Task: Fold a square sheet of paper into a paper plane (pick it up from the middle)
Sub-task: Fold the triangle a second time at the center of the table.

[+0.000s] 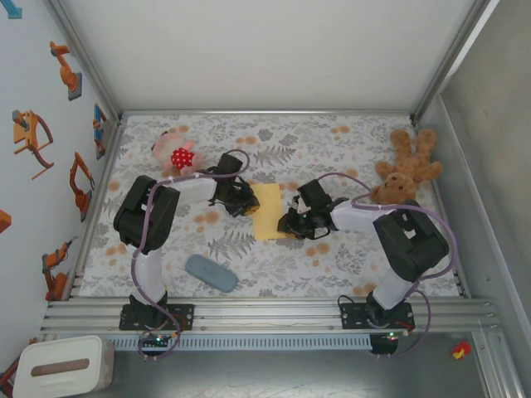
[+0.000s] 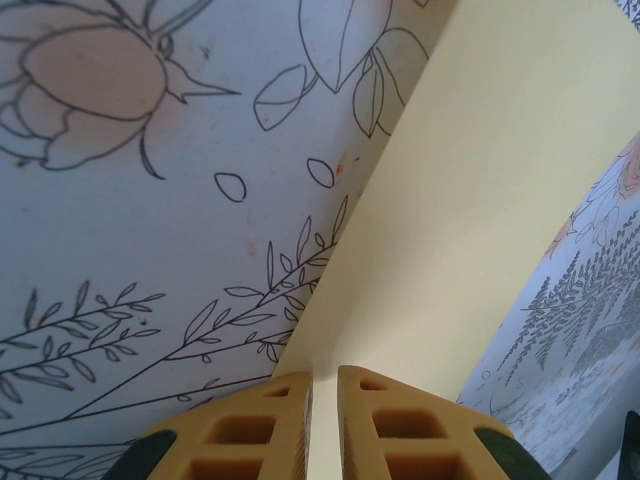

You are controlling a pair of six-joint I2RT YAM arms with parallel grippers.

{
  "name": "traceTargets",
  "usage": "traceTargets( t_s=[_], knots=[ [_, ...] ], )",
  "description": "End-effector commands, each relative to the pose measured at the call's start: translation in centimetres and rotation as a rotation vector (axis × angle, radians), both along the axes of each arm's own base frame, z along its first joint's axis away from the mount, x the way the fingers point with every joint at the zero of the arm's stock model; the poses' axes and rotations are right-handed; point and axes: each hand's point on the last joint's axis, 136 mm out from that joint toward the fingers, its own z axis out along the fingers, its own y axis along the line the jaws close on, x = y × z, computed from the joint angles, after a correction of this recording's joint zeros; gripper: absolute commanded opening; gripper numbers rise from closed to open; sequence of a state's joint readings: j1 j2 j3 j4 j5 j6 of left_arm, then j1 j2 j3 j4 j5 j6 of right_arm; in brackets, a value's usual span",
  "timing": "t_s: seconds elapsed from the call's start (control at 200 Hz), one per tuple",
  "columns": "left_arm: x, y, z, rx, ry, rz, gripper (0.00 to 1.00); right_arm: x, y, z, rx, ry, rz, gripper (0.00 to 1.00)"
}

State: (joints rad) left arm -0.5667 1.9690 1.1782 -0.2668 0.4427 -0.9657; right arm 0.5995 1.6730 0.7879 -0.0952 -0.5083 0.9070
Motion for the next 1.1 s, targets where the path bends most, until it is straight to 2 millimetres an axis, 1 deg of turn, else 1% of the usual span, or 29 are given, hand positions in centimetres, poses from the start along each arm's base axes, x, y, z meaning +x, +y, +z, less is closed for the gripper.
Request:
traceTargets(
  t_s=[0.0, 0.13, 0.26, 0.341, 0.451, 0.511, 0.551, 0.611, 0.726, 0.856, 0.987, 1.092],
  knots=[
    [-1.7, 1.1, -2.5, 0.069, 0.096, 0.01, 0.15, -0.4, 0.5, 0.1, 0.032, 0.009, -0.007, 0.25],
    [-1.7, 1.1, -2.4, 0.064, 0.092, 0.005, 0.14, -0.3, 0.3, 0.2, 0.029, 0.003, -0.022, 0.23],
    [-1.4, 0.7, -1.7, 0.044, 0.072, -0.01, 0.14, -0.2, -0.1, 0.1, 0.009, 0.001, -0.038, 0.16],
    [-0.6, 0.1, -0.2, -0.009, 0.027, -0.036, 0.15, -0.2, -0.8, 0.0, -0.031, -0.006, -0.047, 0.1],
    [1.0, -1.2, 3.3, -0.086, -0.092, -0.096, 0.17, -0.2, -1.4, 0.0, -0.071, -0.017, -0.044, 0.02],
    [1.6, -1.4, 4.4, -0.102, -0.141, -0.112, 0.17, -0.2, -1.3, 0.0, -0.069, -0.015, -0.04, 0.0],
    [1.9, -1.4, 4.6, -0.106, -0.158, -0.115, 0.17, -0.2, -1.1, 0.1, -0.062, -0.011, -0.036, 0.0],
    [2.1, -1.3, 4.3, -0.103, -0.157, -0.117, 0.17, -0.2, -0.9, 0.2, -0.048, -0.011, -0.036, 0.0],
    [2.0, -1.0, 2.7, -0.08, -0.126, -0.12, 0.14, -0.1, -0.9, 0.5, -0.043, -0.021, -0.037, 0.0],
    [2.1, -1.0, 1.5, -0.064, -0.103, -0.13, 0.12, 0.1, -0.6, 0.9, -0.026, -0.033, -0.032, 0.0],
    [1.7, -0.9, 0.2, -0.042, -0.066, -0.135, 0.1, 0.4, 0.2, 1.3, 0.013, -0.042, -0.013, 0.0],
    [1.3, -0.6, -0.8, -0.026, -0.034, -0.136, 0.09, 0.8, 1.1, 2.0, 0.06, -0.062, 0.007, 0.0]
  ],
)
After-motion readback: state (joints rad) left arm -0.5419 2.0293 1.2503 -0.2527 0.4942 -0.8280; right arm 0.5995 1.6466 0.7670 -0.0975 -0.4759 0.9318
